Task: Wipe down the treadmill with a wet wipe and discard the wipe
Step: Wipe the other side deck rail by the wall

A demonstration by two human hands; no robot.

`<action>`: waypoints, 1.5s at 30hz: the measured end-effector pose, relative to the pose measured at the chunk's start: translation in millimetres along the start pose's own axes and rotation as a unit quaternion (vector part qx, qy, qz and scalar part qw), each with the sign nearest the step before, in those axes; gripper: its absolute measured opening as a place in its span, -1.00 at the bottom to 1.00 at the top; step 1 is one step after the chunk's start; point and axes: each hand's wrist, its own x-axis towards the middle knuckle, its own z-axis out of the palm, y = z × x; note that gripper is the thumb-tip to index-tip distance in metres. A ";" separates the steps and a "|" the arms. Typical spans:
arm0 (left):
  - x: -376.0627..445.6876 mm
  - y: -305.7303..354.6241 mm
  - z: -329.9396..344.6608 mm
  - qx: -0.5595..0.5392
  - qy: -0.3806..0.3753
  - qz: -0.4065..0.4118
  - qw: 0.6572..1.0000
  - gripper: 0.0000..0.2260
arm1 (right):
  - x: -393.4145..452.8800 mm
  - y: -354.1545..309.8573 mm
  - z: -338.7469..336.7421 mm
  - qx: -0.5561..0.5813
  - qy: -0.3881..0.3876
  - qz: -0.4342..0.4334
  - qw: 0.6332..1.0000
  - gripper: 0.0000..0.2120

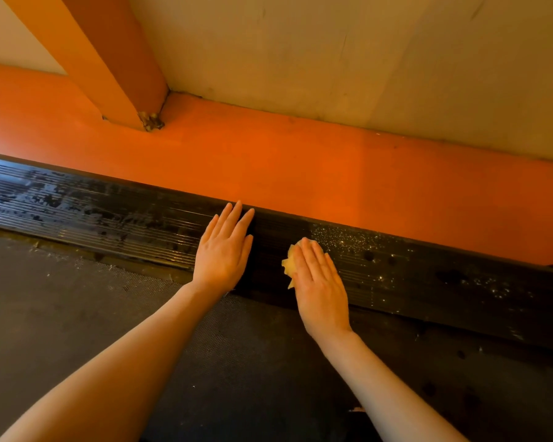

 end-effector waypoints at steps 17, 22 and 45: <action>2.1 5.4 10.8 0.034 -0.003 -0.018 0.999 -0.45 | 69.7 40.2 -29.4 0.026 -0.068 0.012 0.997 -0.55; 2.1 6.8 11.0 0.043 -0.001 -0.019 0.999 -0.45 | 65.0 52.3 -37.1 -0.002 -0.086 0.028 0.996 -0.55; 1.5 8.2 10.9 0.057 0.008 -0.014 0.998 -0.46 | 43.7 -10.7 -5.5 -0.003 -0.021 0.055 0.998 -0.39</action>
